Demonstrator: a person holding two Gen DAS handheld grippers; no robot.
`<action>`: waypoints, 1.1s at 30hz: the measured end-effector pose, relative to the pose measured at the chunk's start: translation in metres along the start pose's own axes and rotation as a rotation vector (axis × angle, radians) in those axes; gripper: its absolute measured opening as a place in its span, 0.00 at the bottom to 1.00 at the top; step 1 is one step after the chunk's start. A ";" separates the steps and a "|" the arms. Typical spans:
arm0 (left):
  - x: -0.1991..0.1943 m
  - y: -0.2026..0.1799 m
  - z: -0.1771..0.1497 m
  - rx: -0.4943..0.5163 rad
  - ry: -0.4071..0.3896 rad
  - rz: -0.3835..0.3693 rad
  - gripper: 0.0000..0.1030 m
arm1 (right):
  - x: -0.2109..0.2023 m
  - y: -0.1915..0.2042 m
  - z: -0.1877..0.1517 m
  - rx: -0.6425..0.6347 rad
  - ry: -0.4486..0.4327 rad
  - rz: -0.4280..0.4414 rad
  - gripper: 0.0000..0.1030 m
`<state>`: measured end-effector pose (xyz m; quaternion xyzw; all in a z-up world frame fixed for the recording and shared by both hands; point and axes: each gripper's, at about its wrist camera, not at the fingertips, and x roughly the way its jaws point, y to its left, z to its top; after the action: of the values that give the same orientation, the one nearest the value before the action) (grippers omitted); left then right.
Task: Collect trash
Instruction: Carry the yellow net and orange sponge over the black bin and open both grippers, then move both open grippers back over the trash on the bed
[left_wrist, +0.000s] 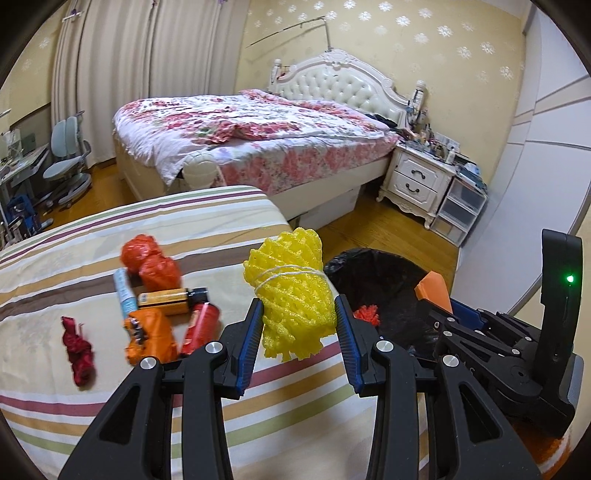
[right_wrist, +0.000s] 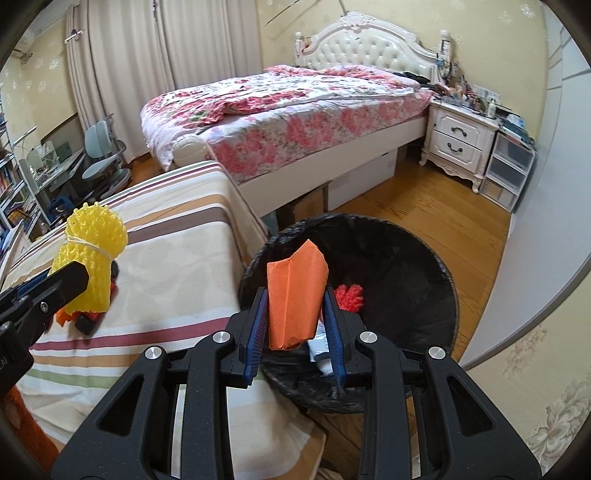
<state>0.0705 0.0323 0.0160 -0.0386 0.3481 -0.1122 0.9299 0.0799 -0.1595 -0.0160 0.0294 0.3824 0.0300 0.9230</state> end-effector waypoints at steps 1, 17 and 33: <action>0.002 -0.004 0.000 0.006 0.001 -0.003 0.38 | 0.001 -0.004 0.001 0.006 0.000 -0.005 0.28; 0.059 -0.056 0.007 0.093 0.043 -0.044 0.38 | 0.022 -0.053 0.011 0.085 0.005 -0.054 0.28; 0.080 -0.061 0.001 0.074 0.093 -0.032 0.69 | 0.034 -0.079 0.006 0.144 0.020 -0.094 0.49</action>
<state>0.1184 -0.0463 -0.0252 -0.0046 0.3860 -0.1412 0.9116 0.1110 -0.2362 -0.0421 0.0773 0.3936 -0.0405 0.9151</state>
